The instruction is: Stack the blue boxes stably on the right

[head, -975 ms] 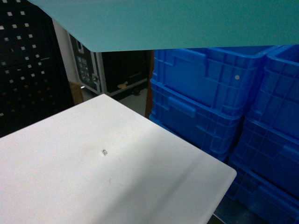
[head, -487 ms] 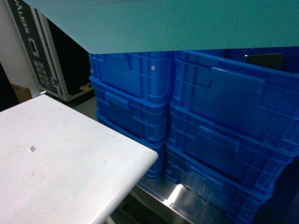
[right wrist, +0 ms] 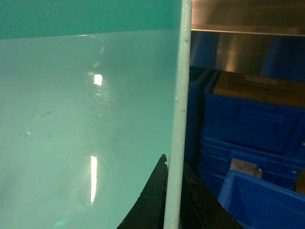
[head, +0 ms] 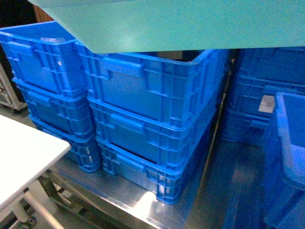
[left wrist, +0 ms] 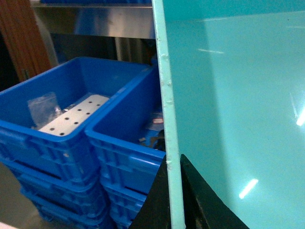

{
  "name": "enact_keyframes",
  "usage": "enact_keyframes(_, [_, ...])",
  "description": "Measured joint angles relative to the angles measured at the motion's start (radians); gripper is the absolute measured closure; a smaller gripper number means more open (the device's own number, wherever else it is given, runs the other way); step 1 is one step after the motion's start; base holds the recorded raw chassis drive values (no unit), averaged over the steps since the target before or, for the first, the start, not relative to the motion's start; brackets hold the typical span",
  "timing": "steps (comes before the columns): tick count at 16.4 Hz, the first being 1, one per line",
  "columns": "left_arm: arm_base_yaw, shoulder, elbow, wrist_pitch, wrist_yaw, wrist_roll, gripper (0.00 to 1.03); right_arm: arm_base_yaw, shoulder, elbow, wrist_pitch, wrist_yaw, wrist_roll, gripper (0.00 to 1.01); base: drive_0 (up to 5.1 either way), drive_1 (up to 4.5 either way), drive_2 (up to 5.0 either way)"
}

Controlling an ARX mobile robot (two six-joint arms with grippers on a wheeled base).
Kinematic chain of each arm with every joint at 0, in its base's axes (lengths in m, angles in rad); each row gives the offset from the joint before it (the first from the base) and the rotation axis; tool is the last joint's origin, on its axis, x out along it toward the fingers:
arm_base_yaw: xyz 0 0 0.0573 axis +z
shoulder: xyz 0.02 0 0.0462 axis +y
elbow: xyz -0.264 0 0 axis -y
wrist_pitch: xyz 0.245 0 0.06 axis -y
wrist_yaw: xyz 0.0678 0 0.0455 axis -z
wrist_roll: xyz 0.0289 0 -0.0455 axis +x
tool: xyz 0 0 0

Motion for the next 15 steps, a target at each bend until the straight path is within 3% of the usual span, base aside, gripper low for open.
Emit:
enact_keyframes(4, [0.0, 0.0, 0.0, -0.001, -0.003, 0.0, 1.01, 0.0, 0.0, 0.0, 0.002, 0.0, 0.0, 0.94, 3.0, -5.56, -2.0])
enact_keyframes(15, [-0.003, 0.0, 0.0, -0.002, -0.002, 0.0, 1.01, -0.005, -0.001, 0.0, -0.002, -0.001, 0.0, 0.94, -1.6, -1.61, -1.6])
